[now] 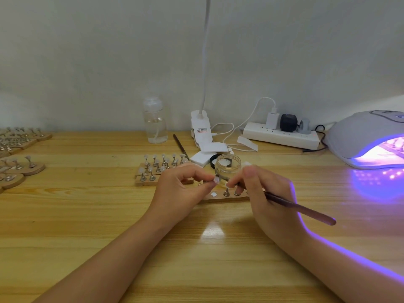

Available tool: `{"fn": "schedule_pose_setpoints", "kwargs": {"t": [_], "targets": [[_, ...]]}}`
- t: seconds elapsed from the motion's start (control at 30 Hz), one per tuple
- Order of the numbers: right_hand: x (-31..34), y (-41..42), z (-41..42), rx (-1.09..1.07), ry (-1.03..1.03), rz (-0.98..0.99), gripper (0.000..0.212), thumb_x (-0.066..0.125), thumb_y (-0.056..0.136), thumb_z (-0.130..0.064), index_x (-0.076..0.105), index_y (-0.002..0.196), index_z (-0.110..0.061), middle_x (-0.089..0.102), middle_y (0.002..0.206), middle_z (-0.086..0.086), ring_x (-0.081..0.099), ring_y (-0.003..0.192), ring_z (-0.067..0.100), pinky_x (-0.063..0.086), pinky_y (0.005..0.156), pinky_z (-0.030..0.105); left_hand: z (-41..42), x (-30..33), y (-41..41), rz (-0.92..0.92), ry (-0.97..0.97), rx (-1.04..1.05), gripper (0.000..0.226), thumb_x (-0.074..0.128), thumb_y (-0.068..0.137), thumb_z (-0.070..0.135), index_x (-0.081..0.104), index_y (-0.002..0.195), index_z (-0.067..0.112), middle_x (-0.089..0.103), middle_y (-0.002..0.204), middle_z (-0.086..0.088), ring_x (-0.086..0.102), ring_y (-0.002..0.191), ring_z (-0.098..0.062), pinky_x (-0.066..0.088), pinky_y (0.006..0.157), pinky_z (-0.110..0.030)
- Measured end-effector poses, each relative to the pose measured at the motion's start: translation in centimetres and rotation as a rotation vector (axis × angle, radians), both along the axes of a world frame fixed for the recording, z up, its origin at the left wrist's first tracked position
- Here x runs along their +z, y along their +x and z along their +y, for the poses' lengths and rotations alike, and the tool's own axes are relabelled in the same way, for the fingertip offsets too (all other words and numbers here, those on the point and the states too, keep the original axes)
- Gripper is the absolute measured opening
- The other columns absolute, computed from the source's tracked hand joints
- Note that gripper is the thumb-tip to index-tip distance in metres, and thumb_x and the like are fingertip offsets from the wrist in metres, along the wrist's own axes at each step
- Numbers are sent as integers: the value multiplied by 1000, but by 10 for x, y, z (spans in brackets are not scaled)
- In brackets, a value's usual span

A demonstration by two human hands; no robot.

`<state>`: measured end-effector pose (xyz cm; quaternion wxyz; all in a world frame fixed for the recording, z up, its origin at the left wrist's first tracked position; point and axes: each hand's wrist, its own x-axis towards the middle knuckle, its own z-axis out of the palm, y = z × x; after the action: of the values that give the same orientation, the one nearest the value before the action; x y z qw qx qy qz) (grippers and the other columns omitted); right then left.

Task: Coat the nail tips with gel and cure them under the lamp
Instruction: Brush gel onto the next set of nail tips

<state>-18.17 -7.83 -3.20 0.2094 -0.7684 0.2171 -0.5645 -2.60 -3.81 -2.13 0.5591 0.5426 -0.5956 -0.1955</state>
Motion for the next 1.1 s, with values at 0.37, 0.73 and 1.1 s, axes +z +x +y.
{"fn": "schedule_pose_setpoints", "kwargs": {"t": [0.37, 0.73, 1.1], "targets": [[-2, 0, 1, 57, 39, -43, 54, 37, 94, -37, 65, 61, -4, 61, 56, -3, 56, 54, 0, 45, 54, 15, -1, -1, 1, -23, -40, 21, 28, 75, 67, 0, 69, 63, 27, 65, 66, 17, 60, 70, -5, 45, 70, -12], [-1, 1, 1, -13, -18, 2, 45, 38, 94, -30, 66, 67, -7, 61, 62, -4, 58, 60, 2, 44, 58, 12, -2, -2, 1, -26, -11, 28, 27, 75, 67, 2, 69, 63, 28, 66, 67, 15, 61, 72, -5, 48, 71, -14], [1, 2, 1, -47, -5, 42, 37, 39, 91, -30, 65, 70, -13, 61, 66, -10, 58, 64, 2, 45, 59, 15, -1, -1, 1, -22, 4, 18, 23, 75, 68, 3, 70, 66, 25, 66, 66, 8, 61, 71, -10, 50, 73, -26]]}}
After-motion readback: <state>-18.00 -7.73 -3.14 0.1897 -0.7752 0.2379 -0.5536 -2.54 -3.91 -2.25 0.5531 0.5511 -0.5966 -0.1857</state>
